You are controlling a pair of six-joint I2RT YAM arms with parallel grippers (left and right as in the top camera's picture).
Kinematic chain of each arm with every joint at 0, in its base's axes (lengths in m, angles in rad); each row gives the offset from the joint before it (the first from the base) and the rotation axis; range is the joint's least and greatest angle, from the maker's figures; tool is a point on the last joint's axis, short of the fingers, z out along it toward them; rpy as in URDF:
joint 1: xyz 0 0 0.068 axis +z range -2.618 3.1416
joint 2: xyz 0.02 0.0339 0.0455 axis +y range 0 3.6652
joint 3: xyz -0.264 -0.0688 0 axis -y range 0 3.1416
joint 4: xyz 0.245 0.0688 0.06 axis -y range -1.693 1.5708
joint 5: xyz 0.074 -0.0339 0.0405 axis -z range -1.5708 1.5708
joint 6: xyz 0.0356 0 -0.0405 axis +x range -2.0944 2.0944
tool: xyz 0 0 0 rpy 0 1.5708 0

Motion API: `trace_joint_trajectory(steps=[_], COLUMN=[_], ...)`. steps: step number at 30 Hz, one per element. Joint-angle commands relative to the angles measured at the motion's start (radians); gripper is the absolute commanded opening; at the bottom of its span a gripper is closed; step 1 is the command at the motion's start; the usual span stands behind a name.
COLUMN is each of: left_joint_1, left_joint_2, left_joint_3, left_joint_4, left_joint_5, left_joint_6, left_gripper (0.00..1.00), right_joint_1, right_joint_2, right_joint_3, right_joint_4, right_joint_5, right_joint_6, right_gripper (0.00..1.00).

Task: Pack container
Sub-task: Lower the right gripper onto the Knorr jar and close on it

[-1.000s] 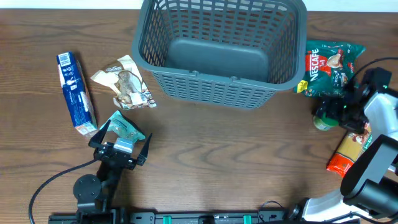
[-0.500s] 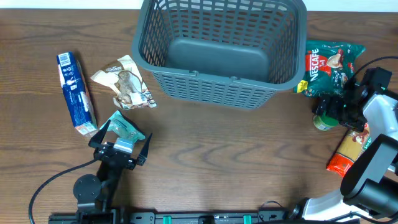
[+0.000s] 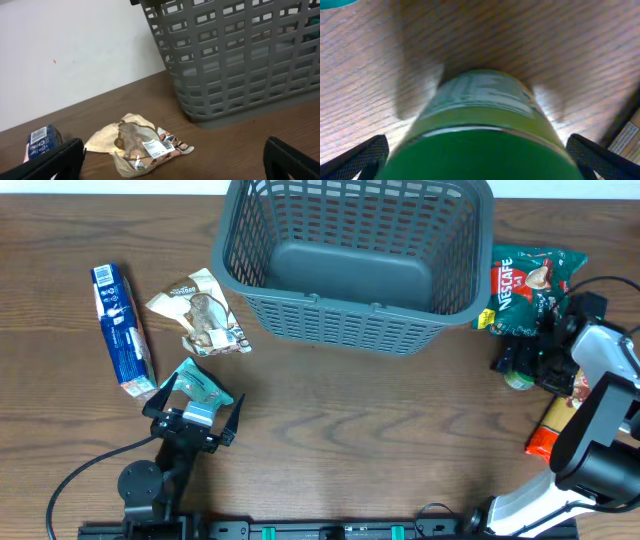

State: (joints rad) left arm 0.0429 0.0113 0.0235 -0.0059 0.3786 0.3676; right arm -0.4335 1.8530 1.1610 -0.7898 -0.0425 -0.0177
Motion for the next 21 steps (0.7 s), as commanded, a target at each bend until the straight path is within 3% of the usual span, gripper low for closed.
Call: trace_joint_trajectory(steps=[1, 16, 21], left_joint_1=[-0.003, -0.003, -0.003], left_joint_2=[-0.001, -0.001, -0.001], left_joint_3=[-0.019, -0.019, -0.019], left_joint_4=[-0.034, -0.034, -0.034], left_joint_5=[0.018, 0.018, 0.018], left_joint_6=[0.009, 0.009, 0.009], left_gripper=[0.99, 0.99, 0.98], right_joint_1=[0.016, 0.015, 0.015], right_joint_2=[0.005, 0.005, 0.005], right_joint_3=[0.010, 0.054, 0.061], right_joint_4=[0.005, 0.003, -0.010], right_joint_5=[0.033, 0.047, 0.066], right_joint_6=[0.021, 0.024, 0.025], right_gripper=[0.99, 0.99, 0.92])
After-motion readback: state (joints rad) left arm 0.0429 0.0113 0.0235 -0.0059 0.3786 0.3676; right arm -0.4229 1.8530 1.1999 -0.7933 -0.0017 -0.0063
